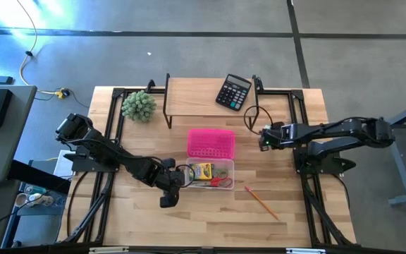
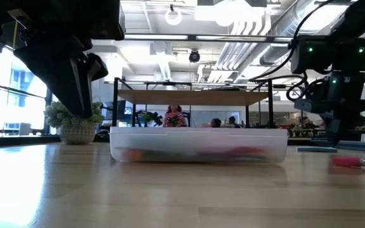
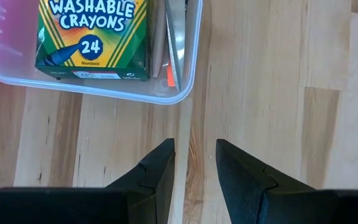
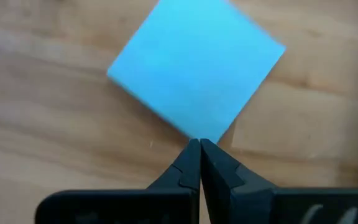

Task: Pack school essentials
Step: Put the blue sticky note into the pink supply box

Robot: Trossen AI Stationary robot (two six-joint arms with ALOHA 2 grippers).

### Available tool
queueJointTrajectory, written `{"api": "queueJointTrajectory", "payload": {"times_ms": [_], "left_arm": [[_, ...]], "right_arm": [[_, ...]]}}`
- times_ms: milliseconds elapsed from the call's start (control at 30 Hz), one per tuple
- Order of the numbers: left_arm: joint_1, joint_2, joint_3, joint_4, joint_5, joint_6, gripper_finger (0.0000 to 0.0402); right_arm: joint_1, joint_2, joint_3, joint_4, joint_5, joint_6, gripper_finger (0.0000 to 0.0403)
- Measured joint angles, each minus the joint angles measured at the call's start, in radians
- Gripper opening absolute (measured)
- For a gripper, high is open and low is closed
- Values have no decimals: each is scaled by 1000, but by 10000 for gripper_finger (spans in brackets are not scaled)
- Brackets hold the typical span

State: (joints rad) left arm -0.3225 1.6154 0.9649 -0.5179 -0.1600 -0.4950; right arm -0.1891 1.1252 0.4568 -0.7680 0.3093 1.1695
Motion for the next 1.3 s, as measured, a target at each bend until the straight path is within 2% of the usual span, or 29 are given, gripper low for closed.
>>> {"api": "queueJointTrajectory", "payload": {"times_ms": [267, 567, 900, 1300], "left_arm": [[0, 0, 0, 0, 0, 0, 106], [0, 0, 0, 0, -1, -3, 106], [0, 0, 0, 0, -2, -3, 106], [0, 0, 0, 0, -1, -3, 106]], "right_arm": [[-58, 0, 0, 37, 100, -34, 0], [-107, 29, -22, 120, 105, -113, 0], [-91, 97, -19, 138, 44, -123, 0], [41, 99, 52, 97, -153, -93, 0]]}}
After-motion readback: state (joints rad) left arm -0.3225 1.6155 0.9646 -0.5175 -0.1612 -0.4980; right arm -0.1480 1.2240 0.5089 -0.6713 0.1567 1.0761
